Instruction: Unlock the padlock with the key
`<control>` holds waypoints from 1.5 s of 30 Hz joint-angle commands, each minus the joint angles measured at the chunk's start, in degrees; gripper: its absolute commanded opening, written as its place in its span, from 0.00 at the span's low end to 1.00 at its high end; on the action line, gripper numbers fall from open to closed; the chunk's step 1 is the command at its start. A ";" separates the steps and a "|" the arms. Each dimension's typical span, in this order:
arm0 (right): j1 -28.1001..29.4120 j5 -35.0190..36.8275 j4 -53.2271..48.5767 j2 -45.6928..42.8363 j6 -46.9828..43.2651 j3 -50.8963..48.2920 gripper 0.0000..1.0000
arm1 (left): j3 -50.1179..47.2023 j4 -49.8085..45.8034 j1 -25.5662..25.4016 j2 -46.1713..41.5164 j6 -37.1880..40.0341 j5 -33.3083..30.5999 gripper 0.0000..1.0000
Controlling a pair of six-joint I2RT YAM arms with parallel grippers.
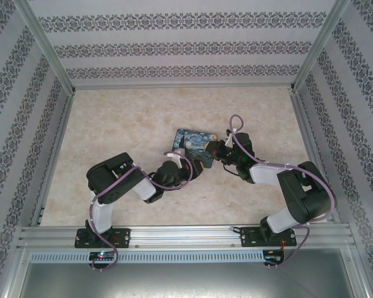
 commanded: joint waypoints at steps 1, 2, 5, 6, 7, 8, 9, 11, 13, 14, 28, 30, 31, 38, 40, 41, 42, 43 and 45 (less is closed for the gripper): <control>0.76 0.45 -1.47 1.49 0.16 -0.25 0.00 | -1.04 6.96 0.55 0.51 -3.03 0.45 0.53; 0.77 0.37 -1.48 1.57 0.22 -0.25 0.00 | -1.26 6.98 0.50 0.11 -3.21 0.46 0.53; 0.79 0.32 -1.28 1.93 0.18 -0.07 0.00 | -1.90 7.19 0.24 -1.02 -3.36 -0.12 0.52; 0.83 0.30 -1.28 1.98 0.22 -0.07 0.00 | -2.12 7.71 0.23 -1.15 -3.62 -0.37 0.50; 0.78 0.33 -1.25 2.02 0.25 -0.07 0.00 | -2.41 8.38 0.15 -1.30 -4.05 -0.57 0.48; 0.81 0.37 -1.19 2.12 0.28 -0.15 0.00 | -2.56 9.09 -0.02 -1.32 -4.50 -0.82 0.47; 0.90 0.37 -1.18 2.19 0.30 -0.16 0.00 | -2.69 9.46 -0.18 -1.34 -4.79 -0.93 0.47; 0.89 0.36 -0.92 2.31 0.38 -0.25 0.00 | -2.63 9.78 -0.61 -1.73 -5.10 -1.28 0.47; 0.85 0.43 -0.89 2.24 0.46 -0.34 0.00 | -2.67 9.73 -1.05 -2.15 -5.07 -1.63 0.48; 0.85 0.36 -0.85 2.19 0.39 -0.34 0.00 | -2.68 9.67 -1.25 -2.44 -5.00 -1.97 0.48; 0.85 0.34 -0.73 2.57 0.44 -0.42 0.00 | -1.94 8.58 -1.52 -0.15 -6.93 -4.88 0.48; 0.93 0.41 -0.73 2.57 0.52 -0.42 0.00 | -2.16 8.39 -1.52 0.33 -7.30 -5.27 0.48; 0.90 0.50 -0.71 2.58 0.52 -0.42 0.00 | -2.26 8.30 -1.47 0.68 -7.43 -5.64 0.48; 0.85 0.41 -0.48 2.81 0.48 -0.42 0.00 | -2.44 8.55 -1.52 3.10 -8.32 -6.79 0.48; 0.85 0.37 -0.53 2.83 0.48 -0.42 0.00 | -2.27 8.51 -1.52 3.55 -8.36 -7.01 0.47; 0.85 0.37 -0.49 2.82 0.49 -0.42 0.00 | -2.17 8.48 -1.52 3.79 -8.37 -7.10 0.47; 0.85 0.34 -0.51 2.81 0.47 -0.42 0.00 | -2.11 8.47 -1.52 3.87 -8.36 -7.19 0.46; 0.85 0.34 -0.53 2.80 0.52 -0.42 0.00 | -1.95 8.41 -1.52 4.07 -8.40 -7.10 0.46; 0.76 0.36 -0.51 2.81 0.45 -0.42 0.00 | -1.84 8.22 -1.52 4.27 -8.32 -7.13 0.44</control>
